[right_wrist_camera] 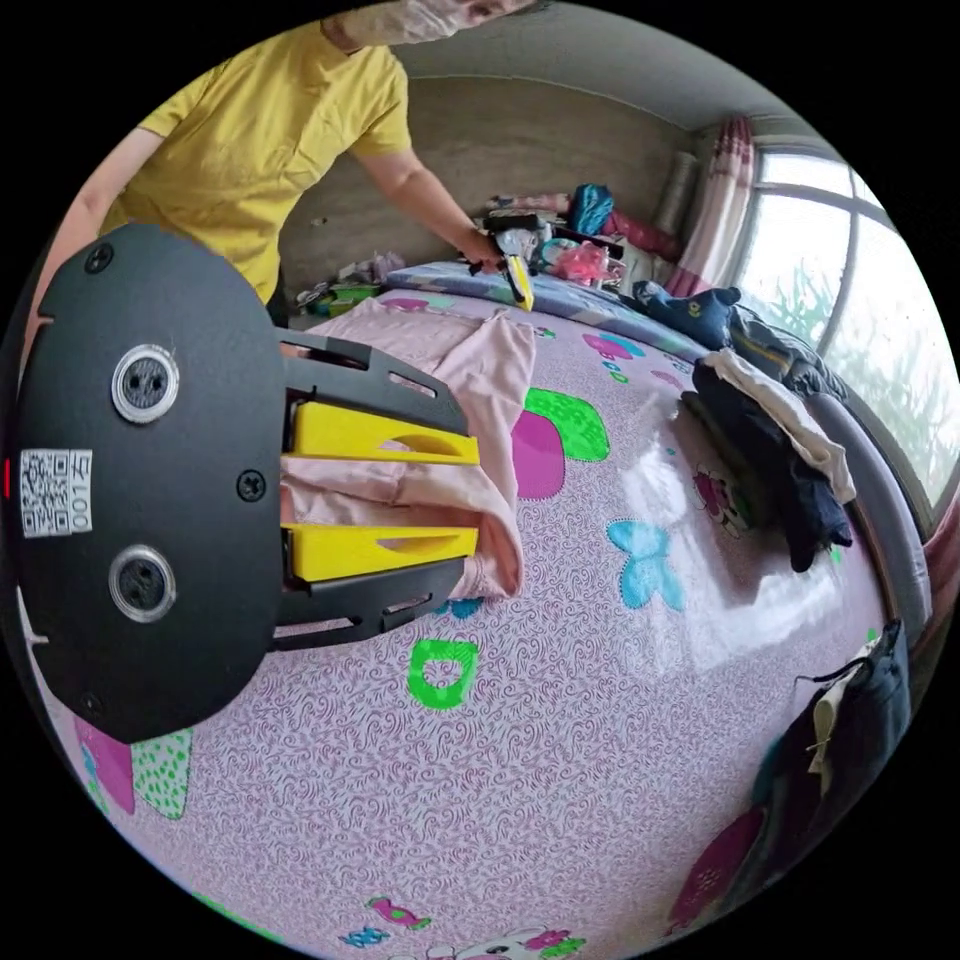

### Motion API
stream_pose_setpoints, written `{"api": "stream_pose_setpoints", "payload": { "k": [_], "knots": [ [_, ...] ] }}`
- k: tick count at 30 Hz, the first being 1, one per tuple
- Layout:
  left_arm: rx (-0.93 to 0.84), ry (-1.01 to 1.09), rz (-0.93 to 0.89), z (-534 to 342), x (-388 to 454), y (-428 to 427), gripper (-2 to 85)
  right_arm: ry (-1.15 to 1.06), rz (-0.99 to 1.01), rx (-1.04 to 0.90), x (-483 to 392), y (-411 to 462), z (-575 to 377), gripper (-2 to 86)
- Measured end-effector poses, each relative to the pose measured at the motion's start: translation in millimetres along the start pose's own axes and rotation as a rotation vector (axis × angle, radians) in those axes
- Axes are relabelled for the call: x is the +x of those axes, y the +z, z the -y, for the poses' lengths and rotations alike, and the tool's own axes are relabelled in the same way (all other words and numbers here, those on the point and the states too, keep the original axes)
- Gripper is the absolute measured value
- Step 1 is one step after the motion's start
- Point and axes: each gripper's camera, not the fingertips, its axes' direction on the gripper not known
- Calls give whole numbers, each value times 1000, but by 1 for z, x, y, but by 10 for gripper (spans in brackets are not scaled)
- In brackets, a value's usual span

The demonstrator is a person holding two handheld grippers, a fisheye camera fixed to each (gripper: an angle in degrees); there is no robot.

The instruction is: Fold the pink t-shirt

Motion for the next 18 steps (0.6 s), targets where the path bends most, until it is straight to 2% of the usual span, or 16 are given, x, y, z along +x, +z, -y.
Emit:
{"api": "stream_pose_setpoints", "payload": {
  "k": [4,6,9,13,18],
  "knots": [
    [15,46,-14,15,11,13,-12,120,114,40,20,9,4,31],
    [-5,48,2,21,14,23,-12,151,67,67,23,7,2,20],
    [-97,51,136,19,17,42,-12,171,-98,116,29,-12,-9,12],
    [-39,-34,90,7,6,39,-12,248,3,171,58,-21,-21,11],
    [-48,-51,128,12,2,37,-12,239,81,173,62,-22,-21,18]
  ]
}}
